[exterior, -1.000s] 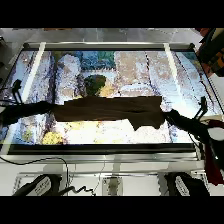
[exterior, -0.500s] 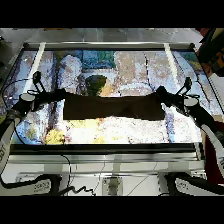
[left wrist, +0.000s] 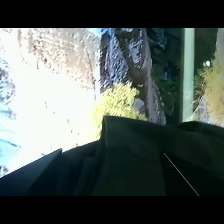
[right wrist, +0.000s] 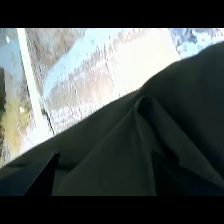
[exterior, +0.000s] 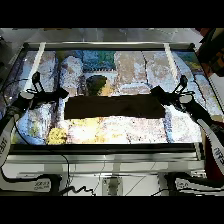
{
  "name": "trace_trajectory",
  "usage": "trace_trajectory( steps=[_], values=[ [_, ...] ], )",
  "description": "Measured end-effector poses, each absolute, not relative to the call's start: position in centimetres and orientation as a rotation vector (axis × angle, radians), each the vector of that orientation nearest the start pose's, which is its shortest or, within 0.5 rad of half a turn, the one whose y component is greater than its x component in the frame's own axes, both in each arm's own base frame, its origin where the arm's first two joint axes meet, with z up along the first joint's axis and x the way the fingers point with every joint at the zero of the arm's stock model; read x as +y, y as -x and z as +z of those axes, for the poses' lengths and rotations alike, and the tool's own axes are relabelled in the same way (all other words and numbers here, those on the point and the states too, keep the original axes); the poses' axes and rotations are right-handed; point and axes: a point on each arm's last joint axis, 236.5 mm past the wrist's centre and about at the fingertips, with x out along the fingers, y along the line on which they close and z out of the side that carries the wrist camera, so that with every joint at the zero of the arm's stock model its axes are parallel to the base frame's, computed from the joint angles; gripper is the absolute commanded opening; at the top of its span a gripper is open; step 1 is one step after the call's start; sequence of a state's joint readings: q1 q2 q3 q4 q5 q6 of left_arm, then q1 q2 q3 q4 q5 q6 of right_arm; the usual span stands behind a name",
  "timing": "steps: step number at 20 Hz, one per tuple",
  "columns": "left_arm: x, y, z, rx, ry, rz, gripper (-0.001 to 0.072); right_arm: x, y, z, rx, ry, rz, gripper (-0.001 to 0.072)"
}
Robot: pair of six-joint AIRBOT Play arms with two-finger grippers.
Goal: Fold the clothes and pants, and hang the long-sleeved shirts on hangers.
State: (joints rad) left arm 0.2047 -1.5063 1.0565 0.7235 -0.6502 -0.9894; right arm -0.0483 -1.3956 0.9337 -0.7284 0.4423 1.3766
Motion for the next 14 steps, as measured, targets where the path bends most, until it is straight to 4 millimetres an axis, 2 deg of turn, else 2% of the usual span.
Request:
trace_trajectory(
  steps=[2, 5, 8, 9, 11, 12, 13, 14],
  values=[
    [0.0, -47.0, -5.0, 0.97, 0.44, -0.2, 0.0701, 5.8, -47.2, -2.7, 0.869, -0.685, 0.055, 0.0621],
    [-0.2, -44.4, -7.4, 1.107, 0.466, -0.248, 0.0702, 6.6, -46.1, -3.4, 0.93, -0.671, 0.086, 0.0621],
    [-1.9, -43.3, -9.1, 1.188, 0.479, -0.315, 0.07, 7.3, -45.1, -3.9, 0.979, -0.668, 0.113, 0.0615],
    [-3.0, -43.4, -9.4, 1.196, 0.488, -0.346, 0.0634, 7.6, -44.8, -4.0, 0.995, -0.667, 0.123, 0.0572],
    [-5.5, -43.5, -9.8, 1.209, 0.494, -0.409, 0.032, 8.4, -44.3, -4.1, 1.018, -0.66, 0.145, 0.0409],
    [-6.6, -43.4, -10.1, 1.218, 0.48, -0.439, 0.0215, 9.0, -44.3, -4.0, 1.023, -0.653, 0.159, 0.0285],
    [-7.7, -43.5, -10.2, 1.219, 0.468, -0.46, 0.0052, 9.8, -44.2, -3.8, 1.026, -0.644, 0.177, 0.0149],
    [-8.7, -43.9, -10.0, 1.211, 0.451, -0.482, 0.0013, 10.5, -44.3, -3.5, 1.021, -0.632, 0.194, 0.0017]
  ],
)
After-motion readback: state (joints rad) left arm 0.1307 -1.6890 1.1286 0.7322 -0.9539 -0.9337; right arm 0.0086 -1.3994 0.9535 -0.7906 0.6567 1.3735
